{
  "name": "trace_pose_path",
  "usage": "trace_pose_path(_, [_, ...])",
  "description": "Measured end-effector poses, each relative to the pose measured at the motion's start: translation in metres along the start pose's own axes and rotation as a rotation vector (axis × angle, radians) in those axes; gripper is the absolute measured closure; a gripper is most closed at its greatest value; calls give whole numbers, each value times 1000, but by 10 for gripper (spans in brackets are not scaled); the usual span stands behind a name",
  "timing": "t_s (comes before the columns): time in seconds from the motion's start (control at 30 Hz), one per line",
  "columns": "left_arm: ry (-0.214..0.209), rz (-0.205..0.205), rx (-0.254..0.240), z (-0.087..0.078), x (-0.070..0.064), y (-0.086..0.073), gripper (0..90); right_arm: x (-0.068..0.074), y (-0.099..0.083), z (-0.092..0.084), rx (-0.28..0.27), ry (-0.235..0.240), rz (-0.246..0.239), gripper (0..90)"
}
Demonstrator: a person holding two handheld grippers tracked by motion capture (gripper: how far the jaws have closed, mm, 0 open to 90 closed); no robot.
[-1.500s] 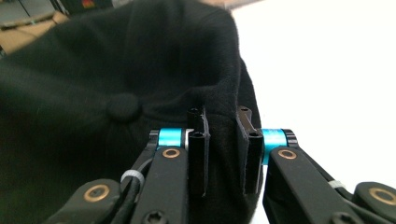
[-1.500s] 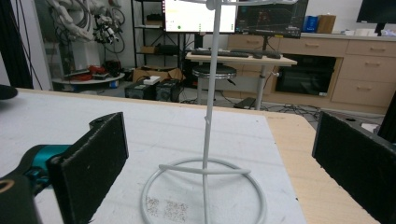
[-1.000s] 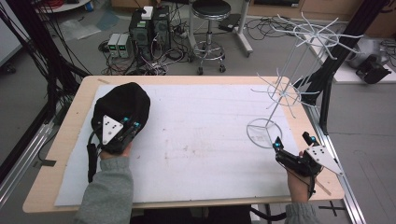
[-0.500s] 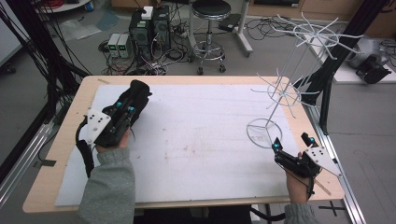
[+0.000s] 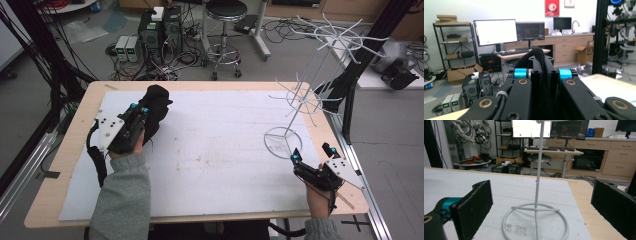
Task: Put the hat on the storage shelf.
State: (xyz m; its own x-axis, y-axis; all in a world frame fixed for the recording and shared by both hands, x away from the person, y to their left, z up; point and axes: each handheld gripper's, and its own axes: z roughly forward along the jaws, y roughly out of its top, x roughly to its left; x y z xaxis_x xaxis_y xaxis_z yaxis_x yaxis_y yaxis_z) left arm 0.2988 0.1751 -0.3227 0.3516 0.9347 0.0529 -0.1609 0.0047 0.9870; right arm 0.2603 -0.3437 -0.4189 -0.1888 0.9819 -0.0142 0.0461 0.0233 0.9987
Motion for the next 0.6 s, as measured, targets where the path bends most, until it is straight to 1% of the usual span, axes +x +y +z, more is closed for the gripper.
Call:
trace_pose_path(0.07, [-1, -17, -19, 0, 0, 5, 860, 0, -1, 1, 1, -1, 3, 29])
trace_pose_path(0.13, [-8, -24, -34, 1, 0, 10, 860, 0, -1, 1, 2, -3, 1, 29])
trace_pose_path(0.2, [-20, -28, -37, 3, -2, 16, 860, 0, -1, 0, 1, -2, 6, 29])
trace_pose_path(0.27, [-42, -43, -48, 5, -6, 21, 861, 1, -1, 0, 1, -2, 3, 29])
trace_pose_path(0.3, [-52, -51, -54, 7, -8, 24, 860, 1, -1, 0, 2, -1, 0, 29])
trace_pose_path(0.37, [-62, -52, -65, 10, -14, 30, 860, 1, 0, 0, -2, -1, -6, 29])
trace_pose_path(0.47, [-64, -49, -81, 17, -25, 41, 861, 1, 0, -1, -5, -3, 1, 30])
trace_pose_path(0.6, [-68, -42, -107, 27, -41, 56, 860, -1, 0, -2, -22, -10, 10, 30])
